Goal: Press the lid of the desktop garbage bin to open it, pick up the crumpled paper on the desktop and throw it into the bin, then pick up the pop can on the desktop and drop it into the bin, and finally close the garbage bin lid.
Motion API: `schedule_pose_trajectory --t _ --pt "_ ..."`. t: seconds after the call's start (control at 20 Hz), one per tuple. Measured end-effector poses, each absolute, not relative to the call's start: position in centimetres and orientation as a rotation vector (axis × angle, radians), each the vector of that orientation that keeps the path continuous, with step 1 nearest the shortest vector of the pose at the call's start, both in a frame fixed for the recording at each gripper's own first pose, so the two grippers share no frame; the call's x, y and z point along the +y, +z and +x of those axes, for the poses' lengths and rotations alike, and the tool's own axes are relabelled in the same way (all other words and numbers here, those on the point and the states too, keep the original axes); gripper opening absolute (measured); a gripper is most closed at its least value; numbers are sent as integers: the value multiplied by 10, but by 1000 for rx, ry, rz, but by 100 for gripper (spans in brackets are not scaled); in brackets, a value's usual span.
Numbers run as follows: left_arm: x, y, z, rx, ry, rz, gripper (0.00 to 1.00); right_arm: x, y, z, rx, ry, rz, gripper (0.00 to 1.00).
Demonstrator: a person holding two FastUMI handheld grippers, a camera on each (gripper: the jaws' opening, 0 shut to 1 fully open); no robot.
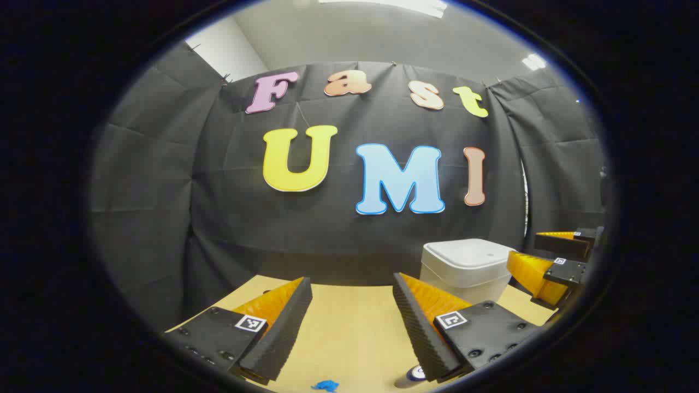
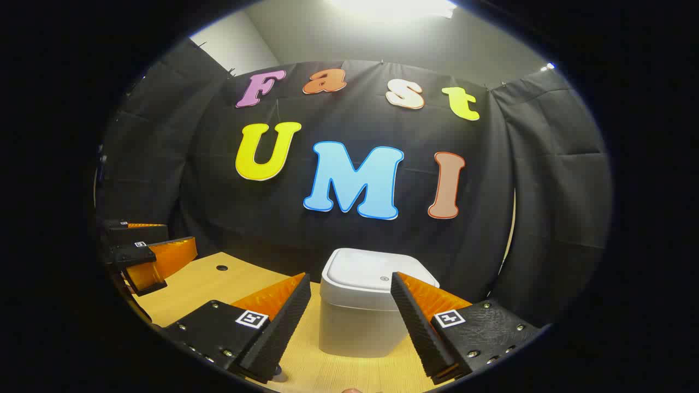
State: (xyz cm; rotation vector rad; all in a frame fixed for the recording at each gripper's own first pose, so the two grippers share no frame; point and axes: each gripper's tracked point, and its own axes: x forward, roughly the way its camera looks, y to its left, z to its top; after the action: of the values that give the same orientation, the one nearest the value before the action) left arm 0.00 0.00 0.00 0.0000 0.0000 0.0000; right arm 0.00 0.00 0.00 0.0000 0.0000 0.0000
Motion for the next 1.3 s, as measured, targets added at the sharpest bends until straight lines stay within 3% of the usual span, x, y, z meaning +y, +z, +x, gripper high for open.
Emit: schedule_pose_trajectory --t 0.05,0.6,0.95,1.1,1.25,1.3 --pt "0 -1 0 2 -2 -3 99 0 -1 0 1 -1 -3 95" --pt "-9 0 3 -1 -13 1 95 2 -6 3 20 17 -6 95" --pt "-9 -2 2 0 -1 0 99 3 -6 6 16 28 -11 95" --pt "-11 -1 2 0 -2 0 95 -1 -5 5 14 18 -12 94" --pt "-13 -1 4 5 -9 -5 97 -4 -10 6 21 9 -9 84" --pt "-16 -3 4 6 -12 -7 99 -3 -11 6 26 14 -9 76"
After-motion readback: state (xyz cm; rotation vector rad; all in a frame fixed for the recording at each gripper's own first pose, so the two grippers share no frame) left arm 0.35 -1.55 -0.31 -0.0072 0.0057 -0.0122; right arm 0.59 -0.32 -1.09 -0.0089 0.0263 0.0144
